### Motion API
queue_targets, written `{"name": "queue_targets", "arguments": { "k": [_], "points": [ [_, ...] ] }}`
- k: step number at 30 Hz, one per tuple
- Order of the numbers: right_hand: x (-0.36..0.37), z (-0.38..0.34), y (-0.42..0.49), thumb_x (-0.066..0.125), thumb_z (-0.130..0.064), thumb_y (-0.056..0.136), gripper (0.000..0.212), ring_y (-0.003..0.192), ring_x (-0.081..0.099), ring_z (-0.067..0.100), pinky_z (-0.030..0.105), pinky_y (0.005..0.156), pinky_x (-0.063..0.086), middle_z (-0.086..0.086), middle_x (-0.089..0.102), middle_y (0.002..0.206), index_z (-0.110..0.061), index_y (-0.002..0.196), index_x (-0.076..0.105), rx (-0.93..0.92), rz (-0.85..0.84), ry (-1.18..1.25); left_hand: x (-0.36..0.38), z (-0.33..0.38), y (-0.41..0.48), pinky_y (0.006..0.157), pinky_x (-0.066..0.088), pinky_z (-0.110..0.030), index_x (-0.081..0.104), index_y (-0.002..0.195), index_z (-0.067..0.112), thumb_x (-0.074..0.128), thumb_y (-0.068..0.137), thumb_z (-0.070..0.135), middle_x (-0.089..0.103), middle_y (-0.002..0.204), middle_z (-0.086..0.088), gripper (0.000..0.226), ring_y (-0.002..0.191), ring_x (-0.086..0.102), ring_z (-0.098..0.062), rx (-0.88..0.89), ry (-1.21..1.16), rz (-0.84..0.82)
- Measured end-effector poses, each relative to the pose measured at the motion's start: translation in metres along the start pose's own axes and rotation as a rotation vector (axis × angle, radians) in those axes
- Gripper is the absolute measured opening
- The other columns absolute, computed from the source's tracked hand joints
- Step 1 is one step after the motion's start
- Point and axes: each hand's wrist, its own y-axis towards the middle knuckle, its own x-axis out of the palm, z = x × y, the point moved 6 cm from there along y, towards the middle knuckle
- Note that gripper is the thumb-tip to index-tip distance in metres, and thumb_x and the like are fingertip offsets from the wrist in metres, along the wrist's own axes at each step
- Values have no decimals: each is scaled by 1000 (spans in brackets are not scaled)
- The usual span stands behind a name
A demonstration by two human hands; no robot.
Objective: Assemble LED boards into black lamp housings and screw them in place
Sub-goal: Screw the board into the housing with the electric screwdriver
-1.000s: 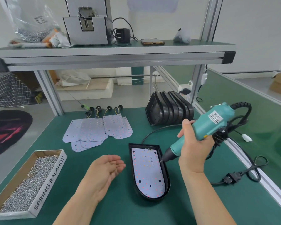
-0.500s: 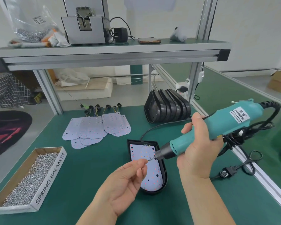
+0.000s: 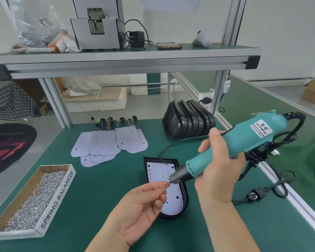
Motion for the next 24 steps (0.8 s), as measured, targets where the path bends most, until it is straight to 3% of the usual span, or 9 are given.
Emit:
{"name": "queue_targets", "arguments": {
  "k": [24],
  "points": [
    [1,2,-4,69,-20,82,23,55,47,15,20,58,43,-1,51,54,-29,61,62,-35,-33,-22,0,3,1,49,54,-20,76,86,-10,69,64,-9,65,79,-20,24,60,64,-19,52,-35,37]
  ]
}}
